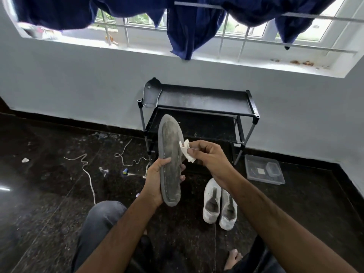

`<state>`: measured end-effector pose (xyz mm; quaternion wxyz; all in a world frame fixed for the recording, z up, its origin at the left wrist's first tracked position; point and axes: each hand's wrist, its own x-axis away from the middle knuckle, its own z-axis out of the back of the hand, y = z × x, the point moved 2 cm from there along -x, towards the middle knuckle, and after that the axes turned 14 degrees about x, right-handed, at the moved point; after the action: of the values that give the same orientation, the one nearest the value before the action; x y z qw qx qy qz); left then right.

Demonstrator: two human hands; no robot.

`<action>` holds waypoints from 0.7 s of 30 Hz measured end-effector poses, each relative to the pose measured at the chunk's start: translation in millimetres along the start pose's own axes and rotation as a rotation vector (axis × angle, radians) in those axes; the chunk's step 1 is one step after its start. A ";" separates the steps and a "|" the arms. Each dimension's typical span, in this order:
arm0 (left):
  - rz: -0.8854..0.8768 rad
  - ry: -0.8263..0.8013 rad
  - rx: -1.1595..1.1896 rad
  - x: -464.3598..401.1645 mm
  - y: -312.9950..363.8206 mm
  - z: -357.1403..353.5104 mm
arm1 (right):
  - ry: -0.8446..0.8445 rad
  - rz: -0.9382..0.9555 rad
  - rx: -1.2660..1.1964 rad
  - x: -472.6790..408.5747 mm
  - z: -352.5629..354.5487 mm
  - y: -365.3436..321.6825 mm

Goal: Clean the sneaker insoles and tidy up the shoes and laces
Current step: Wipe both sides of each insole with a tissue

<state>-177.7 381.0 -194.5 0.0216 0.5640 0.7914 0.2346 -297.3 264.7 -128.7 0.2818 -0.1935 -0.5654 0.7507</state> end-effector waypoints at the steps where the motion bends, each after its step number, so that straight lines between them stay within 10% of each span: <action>1: -0.014 0.011 -0.033 -5.1 2.0 -3.3 | 0.003 -0.024 -0.034 -5.3 0.7 2.9; 9: -0.272 0.184 -0.357 -130.9 35.4 -22.5 | 0.189 -0.160 -0.149 -128.8 43.5 43.4; 15: -0.478 0.170 -1.146 -269.4 133.1 -61.4 | 0.272 -0.225 -0.099 -249.6 82.1 60.0; 21: -0.345 0.223 -1.512 -355.1 202.3 -81.8 | 0.248 -0.343 -0.069 -324.9 80.8 27.8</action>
<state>105.3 83.2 -123.6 0.3563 0.2383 0.4910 0.7584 -103.2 -9.2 -141.4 0.4663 -0.1949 -0.5762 0.6423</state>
